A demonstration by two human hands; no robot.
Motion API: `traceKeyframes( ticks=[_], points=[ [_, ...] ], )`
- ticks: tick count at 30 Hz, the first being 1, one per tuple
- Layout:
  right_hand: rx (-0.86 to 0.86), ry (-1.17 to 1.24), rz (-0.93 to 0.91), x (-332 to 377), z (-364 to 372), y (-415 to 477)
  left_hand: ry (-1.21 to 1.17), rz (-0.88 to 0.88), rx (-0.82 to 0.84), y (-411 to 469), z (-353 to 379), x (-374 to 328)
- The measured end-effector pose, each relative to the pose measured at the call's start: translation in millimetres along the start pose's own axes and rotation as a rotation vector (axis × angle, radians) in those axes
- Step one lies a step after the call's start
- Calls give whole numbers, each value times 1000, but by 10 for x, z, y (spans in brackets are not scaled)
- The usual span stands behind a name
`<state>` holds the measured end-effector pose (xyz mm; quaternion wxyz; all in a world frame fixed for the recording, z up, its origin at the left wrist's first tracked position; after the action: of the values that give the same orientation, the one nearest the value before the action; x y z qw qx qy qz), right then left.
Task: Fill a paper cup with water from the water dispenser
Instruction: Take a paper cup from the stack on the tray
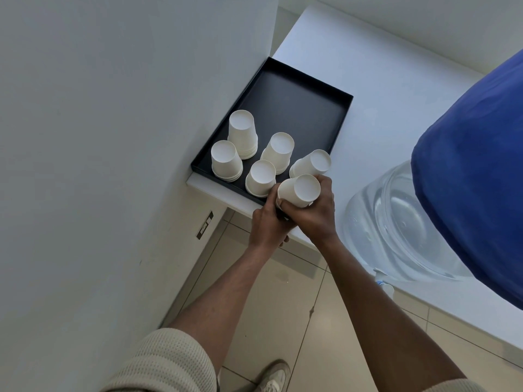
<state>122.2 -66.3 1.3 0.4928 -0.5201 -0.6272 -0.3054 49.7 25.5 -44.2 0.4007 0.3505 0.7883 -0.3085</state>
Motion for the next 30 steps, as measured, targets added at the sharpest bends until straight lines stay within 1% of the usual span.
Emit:
traceKeyframes(
  ticks=[5, 8, 11, 14, 17, 19, 20, 22, 24, 25, 27, 30],
  points=[
    [-18, 23, -97, 185, -93, -88, 102, 49, -54, 7, 27, 63],
    [-35, 33, -166, 329, -188, -155, 114, 96, -78, -23, 41, 94],
    [-50, 49, -232, 480, -287, -254, 122, 140, -146, -95, -17, 27],
    [-50, 88, -294, 626, -429, -399, 95, 177, -199, -244, -113, -131],
    [-38, 129, -317, 710, -585, -581, -14, 175, -195, -404, -268, -252],
    [-18, 153, -303, 719, -675, -711, -188, 67, -109, -464, -372, -313],
    [-10, 185, -293, 700, -723, -778, -311, -31, -39, -503, -403, -350],
    [4, 255, -265, 620, -803, -911, -619, -283, 142, -626, -398, -417],
    [-1, 267, -245, 517, -905, -1064, -842, -468, 347, -824, -344, -516],
    [-7, 262, -235, 456, -946, -1135, -887, -511, 441, -917, -298, -528],
    [-17, 242, -219, 353, -1019, -1270, -925, -539, 601, -1112, -204, -545],
    [-39, 237, -178, 233, -1093, -1443, -995, -571, 723, -1336, -53, -574]
  ],
)
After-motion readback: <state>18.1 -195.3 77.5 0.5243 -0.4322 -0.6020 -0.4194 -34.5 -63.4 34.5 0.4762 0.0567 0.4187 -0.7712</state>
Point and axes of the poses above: each hand's wrist, its own y-axis towards the middle knuckle, its own z-axis out of the palm, x = y × z, the point moved 4 cm from there along y, towards the middle knuckle, and after that the axes turned 13 degrees about y, right-handed, at the moved point
